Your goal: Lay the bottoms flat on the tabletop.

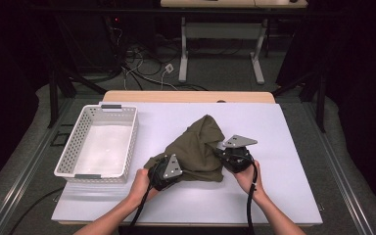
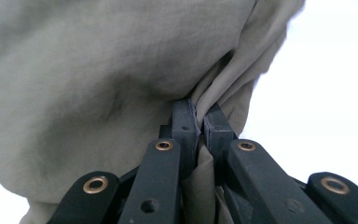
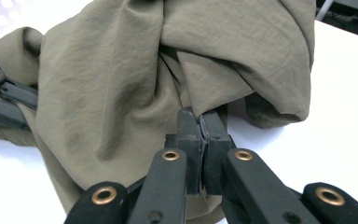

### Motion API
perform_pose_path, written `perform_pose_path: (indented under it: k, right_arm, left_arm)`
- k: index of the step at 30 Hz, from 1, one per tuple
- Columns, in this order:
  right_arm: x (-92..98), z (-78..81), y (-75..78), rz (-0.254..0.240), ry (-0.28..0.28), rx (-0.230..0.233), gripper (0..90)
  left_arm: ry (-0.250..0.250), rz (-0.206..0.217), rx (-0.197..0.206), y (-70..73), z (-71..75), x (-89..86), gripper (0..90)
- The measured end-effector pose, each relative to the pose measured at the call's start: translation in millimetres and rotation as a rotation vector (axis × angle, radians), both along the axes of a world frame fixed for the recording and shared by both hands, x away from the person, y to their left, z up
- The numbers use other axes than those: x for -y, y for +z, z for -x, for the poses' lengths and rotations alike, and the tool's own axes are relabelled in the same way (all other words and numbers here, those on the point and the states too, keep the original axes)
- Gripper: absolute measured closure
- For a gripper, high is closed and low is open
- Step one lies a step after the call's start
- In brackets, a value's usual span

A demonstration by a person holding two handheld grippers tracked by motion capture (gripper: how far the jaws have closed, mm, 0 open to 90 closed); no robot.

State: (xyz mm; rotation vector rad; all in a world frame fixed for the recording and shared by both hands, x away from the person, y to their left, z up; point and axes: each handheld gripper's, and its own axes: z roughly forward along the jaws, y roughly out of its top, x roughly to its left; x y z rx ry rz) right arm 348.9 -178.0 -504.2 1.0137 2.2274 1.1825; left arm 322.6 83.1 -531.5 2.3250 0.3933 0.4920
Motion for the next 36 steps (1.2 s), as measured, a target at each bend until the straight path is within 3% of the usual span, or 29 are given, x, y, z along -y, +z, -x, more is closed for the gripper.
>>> perform_pose_path:
  k: [7,11,14,18,22,24,26,28,32,36]
  right_arm:
    - [2.8,9.0,11.9,0.002,0.002,0.01,89.2]
    - [1.7,11.2,12.2,0.006,0.003,0.009,88.5]
    - [-1.0,7.2,4.1,0.035,-0.004,0.005,86.6]
    - [0.0,3.5,-1.4,0.046,-0.01,-0.011,83.3]
    - [1.5,3.4,-0.9,0.038,-0.009,-0.009,77.0]
    - [2.0,3.8,-0.1,0.03,-0.01,-0.005,71.9]
    - [2.7,3.7,1.1,0.02,-0.009,0.001,67.4]
    - [3.6,3.3,1.9,0.011,-0.018,0.011,66.4]
    - [4.3,1.1,1.0,-0.007,-0.024,0.006,79.0]
    - [4.4,0.9,-0.4,0.002,-0.027,0.004,87.1]
  left_arm:
    - [0.027,0.051,0.041,11.9,1.2,-11.2,86.1]
    - [0.047,0.038,0.03,6.1,-5.9,-10.7,84.6]
    - [0.054,0.012,0.033,1.9,-8.3,-5.8,72.1]
    - [0.039,0.002,0.033,1.1,-3.9,0.3,40.7]
    - [0.018,-0.003,0.049,-0.8,-0.2,8.7,26.5]
    - [0.016,-0.012,0.057,-4.5,0.1,14.2,24.3]
    - [0.003,-0.037,0.069,-6.3,0.7,18.6,27.5]
    - [0.002,-0.058,0.071,-10.3,0.1,21.6,39.2]
    - [-0.002,-0.073,0.061,-19.7,-3.6,20.5,62.7]
    - [-0.006,-0.059,0.043,-19.7,-5.6,17.5,80.5]
